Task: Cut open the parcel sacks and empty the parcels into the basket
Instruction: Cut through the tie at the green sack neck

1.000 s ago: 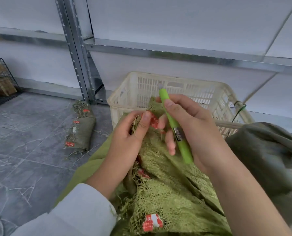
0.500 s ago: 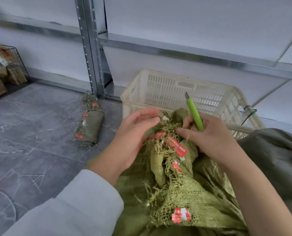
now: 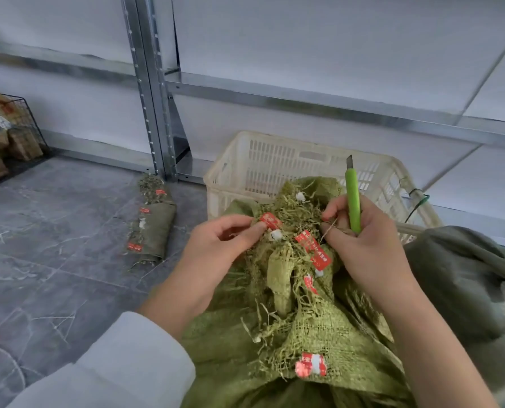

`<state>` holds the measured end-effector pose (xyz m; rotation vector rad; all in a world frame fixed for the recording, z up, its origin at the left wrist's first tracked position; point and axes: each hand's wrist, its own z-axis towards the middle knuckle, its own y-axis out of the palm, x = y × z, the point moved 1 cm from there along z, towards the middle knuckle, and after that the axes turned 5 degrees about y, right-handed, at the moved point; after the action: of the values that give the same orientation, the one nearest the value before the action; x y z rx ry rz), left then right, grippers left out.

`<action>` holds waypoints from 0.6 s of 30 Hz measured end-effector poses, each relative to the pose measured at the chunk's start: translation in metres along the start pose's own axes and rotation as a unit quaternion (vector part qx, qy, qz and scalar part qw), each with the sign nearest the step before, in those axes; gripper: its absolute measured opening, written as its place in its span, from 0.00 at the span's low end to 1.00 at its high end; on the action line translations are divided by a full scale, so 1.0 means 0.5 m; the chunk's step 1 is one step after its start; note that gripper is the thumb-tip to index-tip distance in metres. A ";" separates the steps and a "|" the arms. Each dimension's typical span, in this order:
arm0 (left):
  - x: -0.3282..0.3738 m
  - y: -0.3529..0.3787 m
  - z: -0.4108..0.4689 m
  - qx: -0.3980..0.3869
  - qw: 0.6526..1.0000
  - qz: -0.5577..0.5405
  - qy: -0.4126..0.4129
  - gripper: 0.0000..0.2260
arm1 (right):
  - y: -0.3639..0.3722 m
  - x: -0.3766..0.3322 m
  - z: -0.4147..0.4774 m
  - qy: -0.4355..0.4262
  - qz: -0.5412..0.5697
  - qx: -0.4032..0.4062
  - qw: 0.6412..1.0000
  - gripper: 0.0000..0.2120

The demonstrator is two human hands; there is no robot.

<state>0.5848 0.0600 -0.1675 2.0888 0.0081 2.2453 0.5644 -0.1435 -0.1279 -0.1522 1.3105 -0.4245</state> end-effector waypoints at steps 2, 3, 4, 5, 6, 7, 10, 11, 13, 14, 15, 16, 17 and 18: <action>0.004 0.010 -0.002 0.024 0.999 -0.030 -0.003 0.15 | -0.018 -0.004 -0.006 0.008 -0.029 0.035 0.999 0.14; 0.009 0.016 -0.003 0.032 0.999 -0.043 -0.003 0.13 | -0.027 -0.006 -0.008 0.014 -0.038 0.047 0.998 0.15; 0.014 0.021 -0.002 0.041 0.997 -0.057 -0.005 0.12 | -0.035 -0.008 -0.011 0.019 -0.041 0.055 0.997 0.16; 0.018 0.026 -0.002 0.049 0.996 -0.073 -0.006 0.11 | -0.041 -0.009 -0.014 0.022 -0.044 0.059 0.997 0.17; 0.021 0.030 -0.002 0.056 0.994 -0.089 -0.008 0.10 | -0.045 -0.010 -0.016 0.022 -0.048 0.060 0.997 0.17; 0.021 0.033 -0.001 0.062 0.993 -0.102 -0.009 0.10 | -0.047 -0.011 -0.019 0.023 -0.053 0.060 0.997 0.17; 0.023 0.037 0.000 0.062 0.990 -0.127 -0.009 0.06 | -0.049 -0.013 -0.021 0.030 -0.055 0.063 0.996 0.14; 0.024 0.037 0.001 0.057 0.990 -0.127 -0.005 0.04 | -0.049 -0.015 -0.021 0.029 -0.048 0.064 0.996 0.12; 0.026 0.036 0.001 0.054 0.993 -0.108 0.005 0.04 | -0.051 -0.035 -0.024 0.029 -0.012 0.063 0.998 0.08; 0.026 0.036 0.002 0.060 0.994 -0.094 0.013 0.06 | -0.053 -0.049 -0.029 0.026 0.002 0.056 0.998 0.11; 0.027 0.036 0.003 0.070 0.994 -0.081 0.026 0.07 | -0.054 -0.065 -0.035 0.019 0.004 0.038 0.999 0.15; 0.030 0.037 0.003 0.084 0.993 -0.073 0.042 0.07 | -0.052 -0.082 -0.043 0.009 -0.010 0.015 1.000 0.19; 0.033 0.039 0.002 0.101 0.991 -0.068 0.061 0.07 | -0.044 -0.098 -0.052 0.003 -0.036 -0.014 0.999 0.23; 0.038 0.040 0.001 0.118 0.988 -0.063 0.079 0.07 | -0.033 -0.111 -0.062 0.005 -0.071 -0.045 0.996 0.26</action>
<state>0.5828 0.0410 -0.1473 1.9406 0.4232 2.4283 0.5206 -0.1329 -0.0801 -0.3193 1.3344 -0.4871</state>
